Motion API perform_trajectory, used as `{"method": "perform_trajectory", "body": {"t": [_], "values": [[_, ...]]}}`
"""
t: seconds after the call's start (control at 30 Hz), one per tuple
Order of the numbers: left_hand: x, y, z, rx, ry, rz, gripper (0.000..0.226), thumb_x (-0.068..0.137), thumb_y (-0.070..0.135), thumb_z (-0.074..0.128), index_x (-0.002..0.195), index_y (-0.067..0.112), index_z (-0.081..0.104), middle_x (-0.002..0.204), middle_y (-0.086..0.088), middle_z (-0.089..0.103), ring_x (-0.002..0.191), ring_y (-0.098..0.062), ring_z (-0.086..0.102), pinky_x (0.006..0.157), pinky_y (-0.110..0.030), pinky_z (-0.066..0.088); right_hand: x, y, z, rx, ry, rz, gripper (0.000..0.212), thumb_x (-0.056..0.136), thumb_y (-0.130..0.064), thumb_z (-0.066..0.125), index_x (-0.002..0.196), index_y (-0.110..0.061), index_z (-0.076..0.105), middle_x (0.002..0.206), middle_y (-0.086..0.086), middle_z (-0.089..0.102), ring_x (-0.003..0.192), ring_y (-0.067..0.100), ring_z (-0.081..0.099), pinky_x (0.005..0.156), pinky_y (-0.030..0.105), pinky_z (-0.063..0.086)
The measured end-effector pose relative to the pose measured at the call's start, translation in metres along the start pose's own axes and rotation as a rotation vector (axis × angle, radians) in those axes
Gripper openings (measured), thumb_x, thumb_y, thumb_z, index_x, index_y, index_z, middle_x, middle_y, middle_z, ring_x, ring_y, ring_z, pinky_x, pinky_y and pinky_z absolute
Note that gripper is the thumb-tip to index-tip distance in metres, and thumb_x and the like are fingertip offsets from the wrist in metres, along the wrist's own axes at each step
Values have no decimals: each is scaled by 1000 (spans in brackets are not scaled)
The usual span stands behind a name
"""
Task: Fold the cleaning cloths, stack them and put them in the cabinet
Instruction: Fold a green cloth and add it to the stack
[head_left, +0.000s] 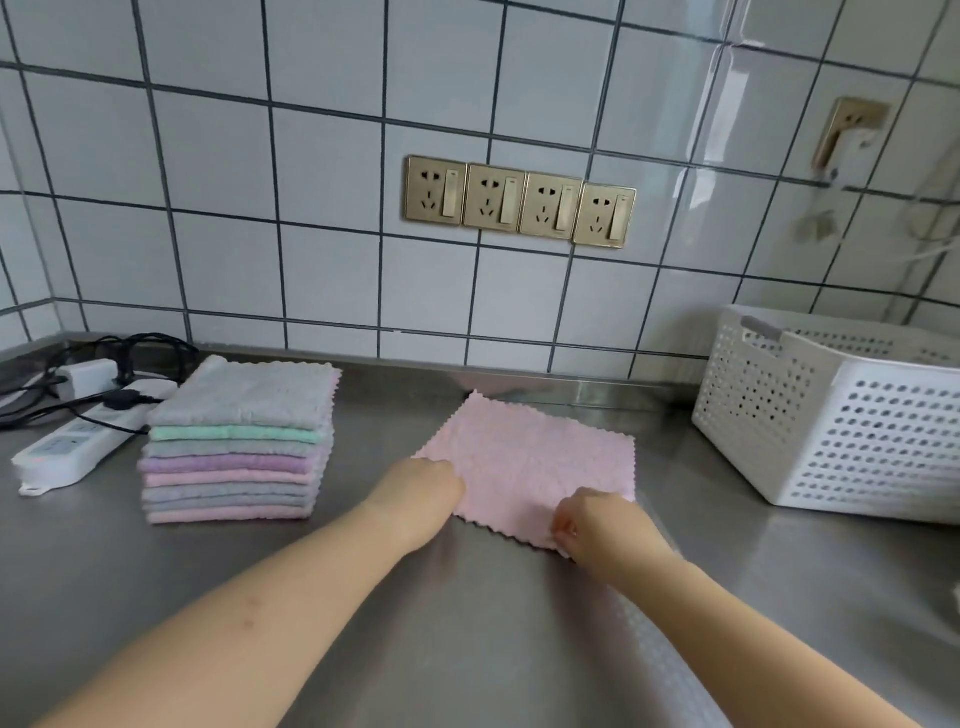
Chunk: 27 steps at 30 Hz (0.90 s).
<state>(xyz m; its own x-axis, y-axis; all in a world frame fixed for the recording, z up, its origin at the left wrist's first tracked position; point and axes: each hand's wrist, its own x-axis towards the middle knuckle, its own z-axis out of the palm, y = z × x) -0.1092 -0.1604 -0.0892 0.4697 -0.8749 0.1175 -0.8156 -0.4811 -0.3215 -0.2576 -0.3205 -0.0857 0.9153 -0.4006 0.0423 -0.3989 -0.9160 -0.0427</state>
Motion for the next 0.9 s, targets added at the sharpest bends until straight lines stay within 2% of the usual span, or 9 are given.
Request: {"method": "perform_trajectory", "body": {"t": [0.1, 0.2, 0.33, 0.43, 0.53, 0.63, 0.7, 0.8, 0.9], "values": [[-4, 2, 1, 2, 51, 17, 24, 86, 1, 39, 102, 7, 55, 110, -11, 57, 101, -32, 55, 68, -35, 33, 1, 0, 9, -65, 44, 6, 25, 89, -16, 43, 101, -16, 65, 107, 4, 59, 94, 27, 59, 90, 39, 46], [-12, 3, 3, -63, 61, -5, 20, 89, 8, 36, 103, 8, 51, 109, -12, 57, 98, -33, 55, 70, -37, 34, -3, 1, 11, -103, 25, -12, 26, 92, -19, 41, 103, -13, 64, 109, 6, 58, 96, 28, 58, 97, 47, 40], [-31, 0, 3, -119, 146, -33, 18, 93, 12, 35, 102, 10, 51, 104, -11, 60, 88, -35, 58, 62, -35, 29, -23, 1, -3, 9, -43, -83, 27, 90, -36, 50, 105, -18, 64, 113, -1, 55, 103, 21, 55, 87, 31, 45], [-51, 2, 2, -190, 189, -15, 17, 92, 12, 38, 100, 8, 52, 100, -12, 61, 84, -35, 58, 60, -36, 30, -41, 2, -3, 14, -35, -117, 22, 91, -35, 50, 101, -19, 62, 109, -3, 54, 102, 19, 55, 77, 27, 42], [-75, 10, 2, -264, 185, 19, 19, 93, 11, 38, 106, 9, 52, 106, -9, 60, 93, -31, 55, 67, -36, 38, -59, -5, 0, -3, 10, -146, 13, 91, -26, 46, 91, -19, 57, 102, 0, 56, 96, 22, 54, 70, 26, 37], [-103, 13, -1, -359, 121, 76, 23, 99, 27, 36, 113, 17, 50, 115, 1, 56, 104, -22, 53, 80, -31, 40, -82, -10, -5, 48, 47, -127, 7, 89, -21, 43, 82, -19, 43, 81, -2, 52, 75, 24, 50, 60, 30, 33], [-122, 12, -6, -416, 81, 116, 26, 97, 36, 40, 116, 22, 53, 117, 7, 55, 107, -16, 53, 84, -28, 39, -100, -10, -8, 72, 65, -113, 9, 91, -23, 43, 84, -18, 40, 75, 2, 54, 71, 29, 51, 59, 33, 33], [-151, 12, -16, -453, 22, 143, 29, 93, 41, 47, 112, 24, 59, 113, 11, 57, 103, -11, 54, 85, -25, 41, -127, -10, -9, 81, 98, -135, 11, 93, -27, 41, 87, -19, 39, 77, 9, 61, 73, 33, 55, 60, 37, 38], [-176, 17, -25, -470, -3, 147, 24, 90, 37, 50, 99, 20, 63, 102, 7, 61, 93, -13, 55, 80, -26, 42, -152, -17, -7, 93, 91, -168, 12, 95, -30, 41, 88, -22, 37, 76, 7, 62, 71, 31, 54, 61, 37, 39]]}}
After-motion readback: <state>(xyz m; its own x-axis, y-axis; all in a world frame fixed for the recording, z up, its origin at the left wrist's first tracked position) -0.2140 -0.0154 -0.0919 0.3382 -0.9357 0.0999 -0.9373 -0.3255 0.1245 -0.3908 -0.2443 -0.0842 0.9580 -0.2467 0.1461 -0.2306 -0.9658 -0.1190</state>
